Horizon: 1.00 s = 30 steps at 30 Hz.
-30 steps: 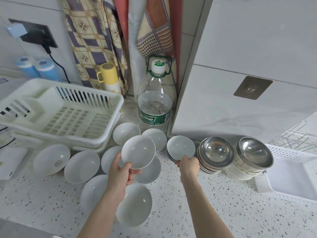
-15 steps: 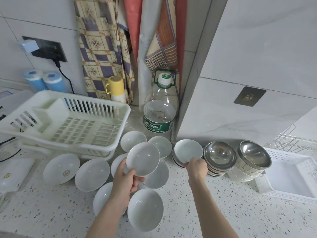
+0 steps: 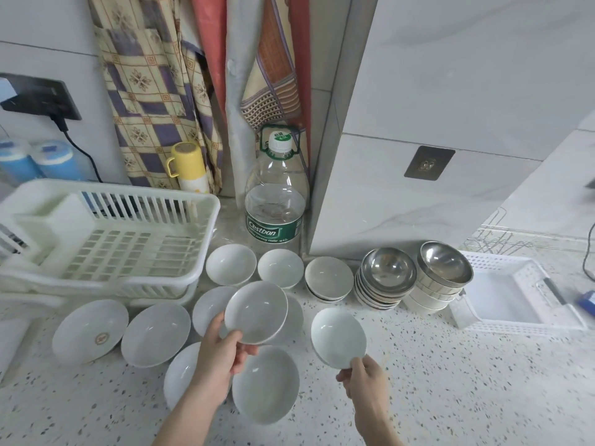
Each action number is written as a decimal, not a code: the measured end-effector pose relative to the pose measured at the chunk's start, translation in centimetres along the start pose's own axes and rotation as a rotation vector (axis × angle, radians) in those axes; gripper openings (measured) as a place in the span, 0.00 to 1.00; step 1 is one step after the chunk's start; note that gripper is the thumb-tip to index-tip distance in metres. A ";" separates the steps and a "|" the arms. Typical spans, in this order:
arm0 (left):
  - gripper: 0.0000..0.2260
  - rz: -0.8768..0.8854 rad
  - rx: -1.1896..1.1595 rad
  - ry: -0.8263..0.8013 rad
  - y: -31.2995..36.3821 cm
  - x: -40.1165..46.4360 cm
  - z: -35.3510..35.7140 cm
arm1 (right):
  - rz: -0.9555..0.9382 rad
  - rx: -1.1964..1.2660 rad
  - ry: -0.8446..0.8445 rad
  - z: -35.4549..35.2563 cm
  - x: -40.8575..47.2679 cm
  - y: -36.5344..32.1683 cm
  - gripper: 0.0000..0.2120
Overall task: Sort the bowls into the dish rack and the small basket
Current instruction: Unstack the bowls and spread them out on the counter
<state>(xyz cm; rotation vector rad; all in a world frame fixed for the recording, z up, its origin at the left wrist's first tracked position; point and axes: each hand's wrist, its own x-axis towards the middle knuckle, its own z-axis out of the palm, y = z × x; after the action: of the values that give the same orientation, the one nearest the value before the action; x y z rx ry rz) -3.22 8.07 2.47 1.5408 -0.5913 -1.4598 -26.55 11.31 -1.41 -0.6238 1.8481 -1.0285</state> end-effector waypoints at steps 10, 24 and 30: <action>0.23 -0.063 0.044 -0.002 -0.9 -0.1 -0.5 | 0.048 -0.004 0.013 0.9 1.6 1.3 0.10; 0.23 -0.046 0.072 -0.014 -1.5 -0.5 -0.7 | 0.024 0.043 -0.060 2.3 2.2 1.4 0.09; 0.23 -0.055 0.109 -0.036 -1.9 -0.7 -0.4 | 0.044 0.044 -0.085 2.2 2.4 1.8 0.11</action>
<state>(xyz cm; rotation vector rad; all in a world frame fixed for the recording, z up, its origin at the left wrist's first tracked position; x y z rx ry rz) -3.37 9.63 1.19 1.6291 -0.6635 -1.5210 -25.77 9.59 -4.60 -0.5893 1.7534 -0.9961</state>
